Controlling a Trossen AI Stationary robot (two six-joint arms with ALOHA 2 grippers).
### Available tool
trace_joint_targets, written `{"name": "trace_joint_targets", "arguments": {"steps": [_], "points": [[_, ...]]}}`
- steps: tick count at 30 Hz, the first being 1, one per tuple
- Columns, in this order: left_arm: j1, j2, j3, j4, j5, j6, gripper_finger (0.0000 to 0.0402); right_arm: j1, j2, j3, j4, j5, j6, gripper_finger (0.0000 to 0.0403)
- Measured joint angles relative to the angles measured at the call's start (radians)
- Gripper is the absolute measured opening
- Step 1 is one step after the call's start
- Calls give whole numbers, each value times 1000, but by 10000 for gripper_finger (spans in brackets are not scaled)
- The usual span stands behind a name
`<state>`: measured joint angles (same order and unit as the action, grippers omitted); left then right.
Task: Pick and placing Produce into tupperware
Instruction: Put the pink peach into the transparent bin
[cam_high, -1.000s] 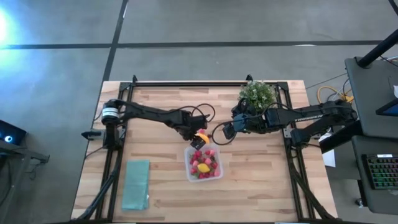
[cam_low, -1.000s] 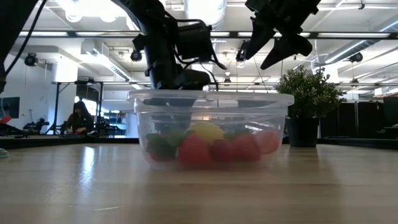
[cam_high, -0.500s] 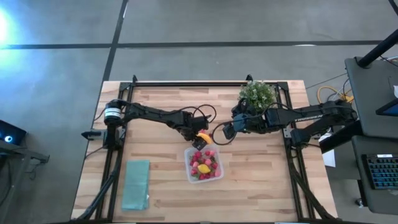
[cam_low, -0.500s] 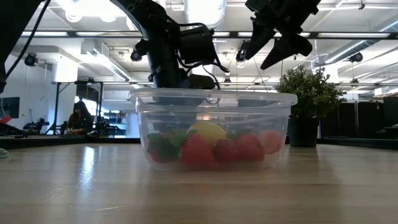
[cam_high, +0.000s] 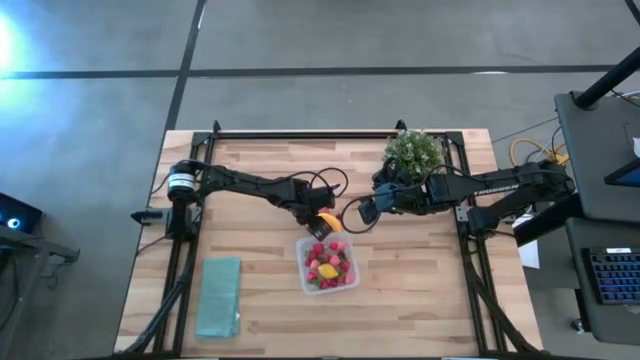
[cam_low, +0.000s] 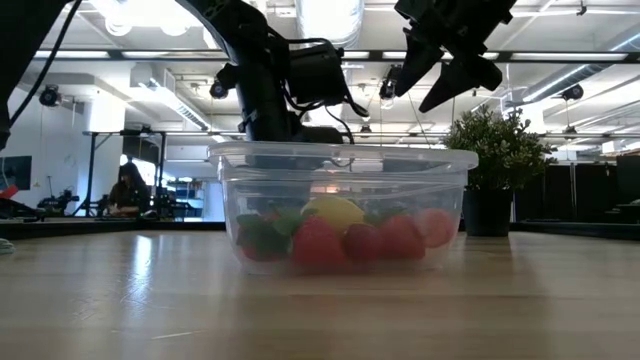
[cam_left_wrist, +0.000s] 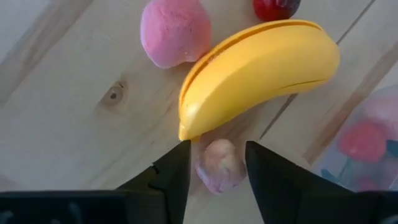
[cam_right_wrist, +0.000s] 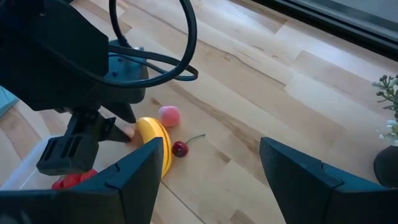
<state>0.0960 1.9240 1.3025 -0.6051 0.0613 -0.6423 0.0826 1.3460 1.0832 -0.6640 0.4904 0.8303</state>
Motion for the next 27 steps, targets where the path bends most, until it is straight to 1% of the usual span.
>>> {"name": "trace_joint_targets", "arguments": {"steps": [9, 16, 27], "points": [[1, 15, -5, -6, -14, 3, 136, 0, 0, -1, 0, 0, -4, 258], [-10, 48, -15, -24, 26, -3, 136, 0, 0, -5, -3, 4, -8, 258], [-16, 26, -17, -25, 30, 28, 145, -3, 0, -5, -7, 8, -23, 258]]}}
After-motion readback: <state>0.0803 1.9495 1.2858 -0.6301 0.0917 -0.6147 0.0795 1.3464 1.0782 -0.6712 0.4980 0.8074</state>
